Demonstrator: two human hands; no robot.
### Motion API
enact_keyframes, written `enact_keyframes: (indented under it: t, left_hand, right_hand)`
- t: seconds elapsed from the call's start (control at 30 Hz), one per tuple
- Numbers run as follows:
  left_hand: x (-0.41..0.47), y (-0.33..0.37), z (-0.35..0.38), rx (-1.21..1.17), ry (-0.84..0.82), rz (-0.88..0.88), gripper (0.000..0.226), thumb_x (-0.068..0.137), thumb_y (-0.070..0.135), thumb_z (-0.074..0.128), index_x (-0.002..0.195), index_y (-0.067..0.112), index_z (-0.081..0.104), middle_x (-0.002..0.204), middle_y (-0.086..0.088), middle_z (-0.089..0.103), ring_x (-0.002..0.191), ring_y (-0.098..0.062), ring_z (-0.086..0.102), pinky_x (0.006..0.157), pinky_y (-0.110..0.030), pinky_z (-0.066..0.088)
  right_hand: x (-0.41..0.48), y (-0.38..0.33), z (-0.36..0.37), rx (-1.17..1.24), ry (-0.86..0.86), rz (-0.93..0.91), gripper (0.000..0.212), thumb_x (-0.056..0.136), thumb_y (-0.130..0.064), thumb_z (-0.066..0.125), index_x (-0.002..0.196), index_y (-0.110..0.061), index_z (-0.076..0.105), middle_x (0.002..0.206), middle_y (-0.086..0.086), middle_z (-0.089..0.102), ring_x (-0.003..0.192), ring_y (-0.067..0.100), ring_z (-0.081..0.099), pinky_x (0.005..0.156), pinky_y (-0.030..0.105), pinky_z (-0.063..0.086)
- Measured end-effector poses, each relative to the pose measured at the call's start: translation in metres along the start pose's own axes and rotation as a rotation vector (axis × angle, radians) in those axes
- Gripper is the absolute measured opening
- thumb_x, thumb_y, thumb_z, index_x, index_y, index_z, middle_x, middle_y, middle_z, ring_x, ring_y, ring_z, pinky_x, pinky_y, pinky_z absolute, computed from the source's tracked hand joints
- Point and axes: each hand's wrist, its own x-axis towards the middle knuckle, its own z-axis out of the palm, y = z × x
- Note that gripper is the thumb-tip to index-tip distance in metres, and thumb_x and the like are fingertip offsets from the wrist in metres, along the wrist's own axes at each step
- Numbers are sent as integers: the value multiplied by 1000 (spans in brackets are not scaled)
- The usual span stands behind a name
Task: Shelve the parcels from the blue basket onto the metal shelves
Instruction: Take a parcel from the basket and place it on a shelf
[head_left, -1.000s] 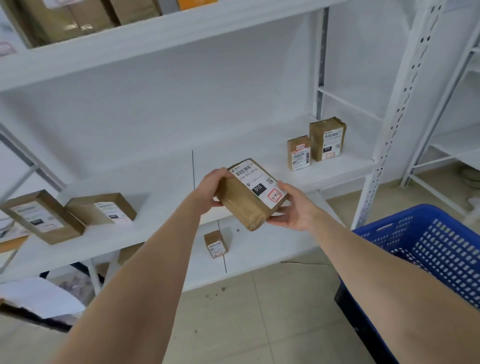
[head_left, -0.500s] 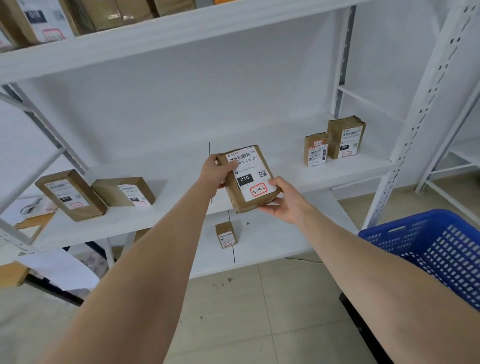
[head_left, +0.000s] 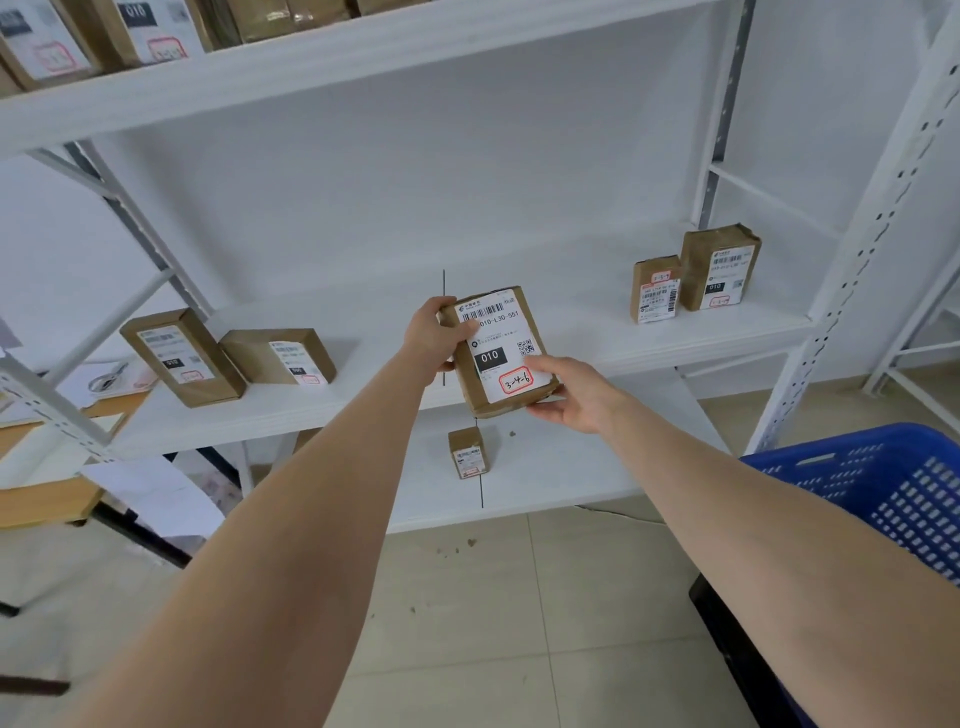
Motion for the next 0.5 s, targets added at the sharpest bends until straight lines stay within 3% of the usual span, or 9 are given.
enact_keyframes:
  t: [0.1,0.27,0.4,0.5]
  left_hand:
    - [-1,-10,-8,5,4,-9,48,89,11,66,132,20,46,116,-12,63,105,-31,63,87,-53,53]
    - [3,-39,-23,23,-48,-71,43,87,8,67,125,18,50,115,-15,62,102,-31,64,87,-54,53]
    - [15,-69,-24,40,-126,-130,44,85,8,69,124,17,51,114,-12,60,98,-29,63,79,-46,55]
    - [32,-94,-16,45,-191,-170,45,86,6,68,126,16,50,116,-11,58,92,-25,62,71,-40,54]
  right_hand:
    - [4,8,10,-43,-22,2,47,77,-22,80,116,-10,56,100,13,72,94,26,69,74,38,59]
    - [16,31,19,-153,-55,63,42,78,-17,79,111,-10,54,101,14,71,97,28,67,89,42,55]
    - [30,49,18,-275,-42,143,26,81,-15,77,99,-10,59,98,12,71,92,27,68,83,39,57]
    - [48,62,12,-332,-16,188,22,81,-16,77,95,-10,61,97,11,72,91,26,69,87,41,56]
